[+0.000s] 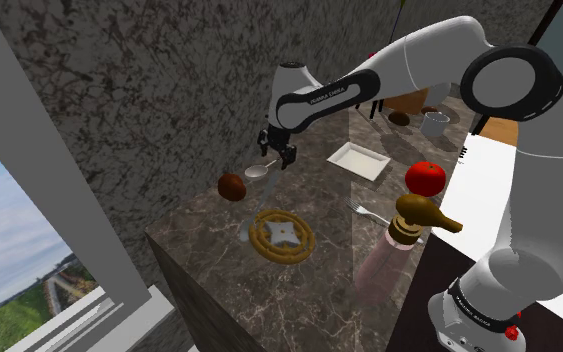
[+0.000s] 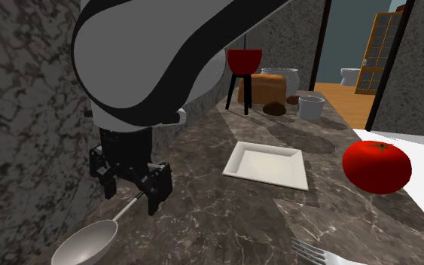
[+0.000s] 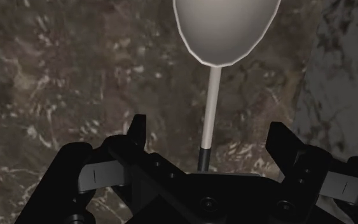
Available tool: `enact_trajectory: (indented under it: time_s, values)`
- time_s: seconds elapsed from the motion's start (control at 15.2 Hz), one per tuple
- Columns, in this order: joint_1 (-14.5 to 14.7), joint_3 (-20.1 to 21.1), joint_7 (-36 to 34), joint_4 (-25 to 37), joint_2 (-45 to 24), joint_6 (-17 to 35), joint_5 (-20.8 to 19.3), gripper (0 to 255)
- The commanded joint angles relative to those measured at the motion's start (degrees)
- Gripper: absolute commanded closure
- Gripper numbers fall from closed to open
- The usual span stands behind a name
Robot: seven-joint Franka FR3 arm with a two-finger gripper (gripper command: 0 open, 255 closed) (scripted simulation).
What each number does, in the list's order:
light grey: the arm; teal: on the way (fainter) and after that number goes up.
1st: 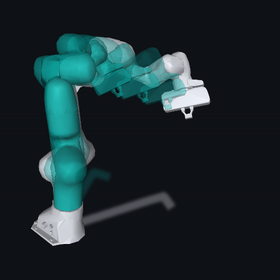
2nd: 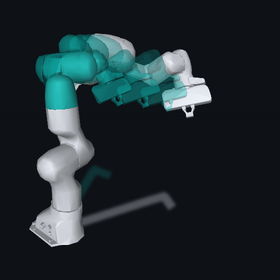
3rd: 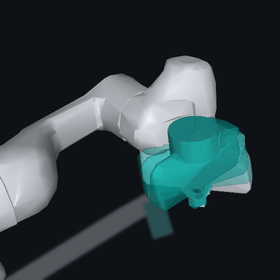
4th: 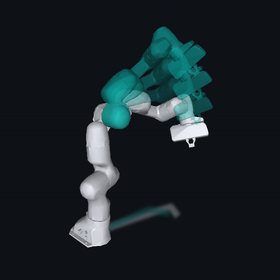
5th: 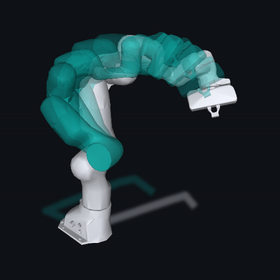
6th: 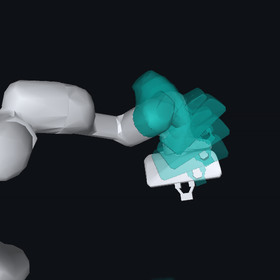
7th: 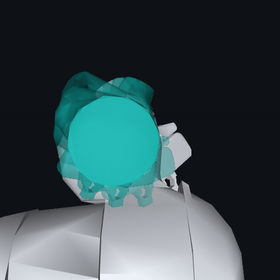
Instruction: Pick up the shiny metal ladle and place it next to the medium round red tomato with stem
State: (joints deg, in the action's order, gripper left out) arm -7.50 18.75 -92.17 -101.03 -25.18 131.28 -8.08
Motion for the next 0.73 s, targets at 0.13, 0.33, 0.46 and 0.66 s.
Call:
enact_trajectory:
  time_s: [0.13,0.33,0.46,0.66]
  values:
    - [0.03,-0.01,-0.04,-0.07,-0.05,0.13,-0.03,0]
    - [0.02,-0.01,-0.04,-0.06,-0.05,0.12,-0.03,255]
    - [0.03,-0.01,-0.04,-0.06,-0.05,0.12,-0.03,255]
    - [0.03,-0.01,-0.04,-0.06,-0.05,0.12,-0.03,255]
